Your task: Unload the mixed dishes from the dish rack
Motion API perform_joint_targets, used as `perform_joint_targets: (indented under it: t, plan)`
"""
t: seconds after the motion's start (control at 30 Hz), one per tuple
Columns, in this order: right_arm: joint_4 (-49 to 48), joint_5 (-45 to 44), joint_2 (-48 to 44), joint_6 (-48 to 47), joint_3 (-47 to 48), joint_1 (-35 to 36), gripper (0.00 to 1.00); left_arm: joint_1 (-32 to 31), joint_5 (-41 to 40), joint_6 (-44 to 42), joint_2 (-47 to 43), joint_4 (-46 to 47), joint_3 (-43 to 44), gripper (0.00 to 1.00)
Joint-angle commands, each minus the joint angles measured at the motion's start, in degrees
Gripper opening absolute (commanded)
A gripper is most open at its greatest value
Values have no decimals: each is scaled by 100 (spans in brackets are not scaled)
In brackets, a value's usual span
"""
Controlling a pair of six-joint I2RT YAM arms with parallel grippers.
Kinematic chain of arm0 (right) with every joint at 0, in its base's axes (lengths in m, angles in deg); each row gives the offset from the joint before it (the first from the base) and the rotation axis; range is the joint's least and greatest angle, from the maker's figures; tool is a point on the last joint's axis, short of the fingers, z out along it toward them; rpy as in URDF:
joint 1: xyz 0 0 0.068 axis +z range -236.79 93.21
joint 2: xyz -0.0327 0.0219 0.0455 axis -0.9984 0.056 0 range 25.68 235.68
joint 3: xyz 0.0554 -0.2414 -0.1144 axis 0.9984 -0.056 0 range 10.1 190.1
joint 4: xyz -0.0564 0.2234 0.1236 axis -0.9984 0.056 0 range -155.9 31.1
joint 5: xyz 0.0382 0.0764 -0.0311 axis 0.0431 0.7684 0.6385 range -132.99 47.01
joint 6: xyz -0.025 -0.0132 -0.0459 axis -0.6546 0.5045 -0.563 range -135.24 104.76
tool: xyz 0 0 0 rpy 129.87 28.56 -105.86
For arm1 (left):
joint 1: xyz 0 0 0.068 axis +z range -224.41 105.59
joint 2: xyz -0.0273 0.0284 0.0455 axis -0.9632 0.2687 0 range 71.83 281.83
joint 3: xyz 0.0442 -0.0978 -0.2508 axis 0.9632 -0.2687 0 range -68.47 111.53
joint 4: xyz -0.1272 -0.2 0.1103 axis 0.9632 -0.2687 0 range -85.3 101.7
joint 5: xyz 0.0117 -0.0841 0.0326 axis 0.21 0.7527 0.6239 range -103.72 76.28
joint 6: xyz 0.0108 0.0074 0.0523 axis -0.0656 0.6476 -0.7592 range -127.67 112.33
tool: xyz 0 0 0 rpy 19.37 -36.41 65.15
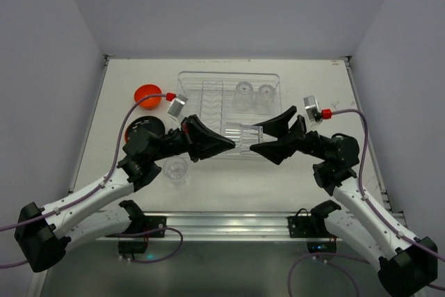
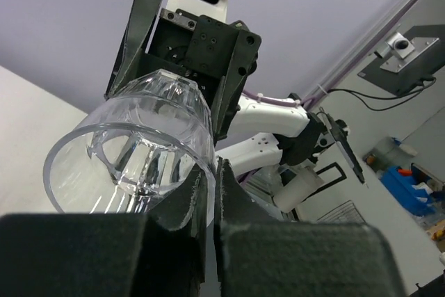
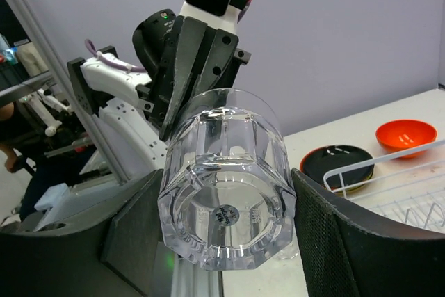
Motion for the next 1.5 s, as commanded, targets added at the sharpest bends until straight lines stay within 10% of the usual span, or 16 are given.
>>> perform_joint_targets:
  t: [0.0,0.1,0.47,0.8,1.47]
  plan:
    - [-777,145,40,297,-68,10,13,-3,-126,-263,-46,314,106,0]
    - [-725,155,-4,245,-147,-7,99,-12,-353,-754,-72,-440,273,0]
    - [5890,-5555,-1279,-1443,880,-69,99,-230,-2725,-3329,744,-6660,2442,0]
    - [6579,-5419,-910,-1777,1153,-60,99,-1681,-4494,-3463,3238,-9545,3911,0]
    - [6562,-5049,-681,-2094,1074,-69,99,-2034,-4072,-3753,4718,-9047,4027,1]
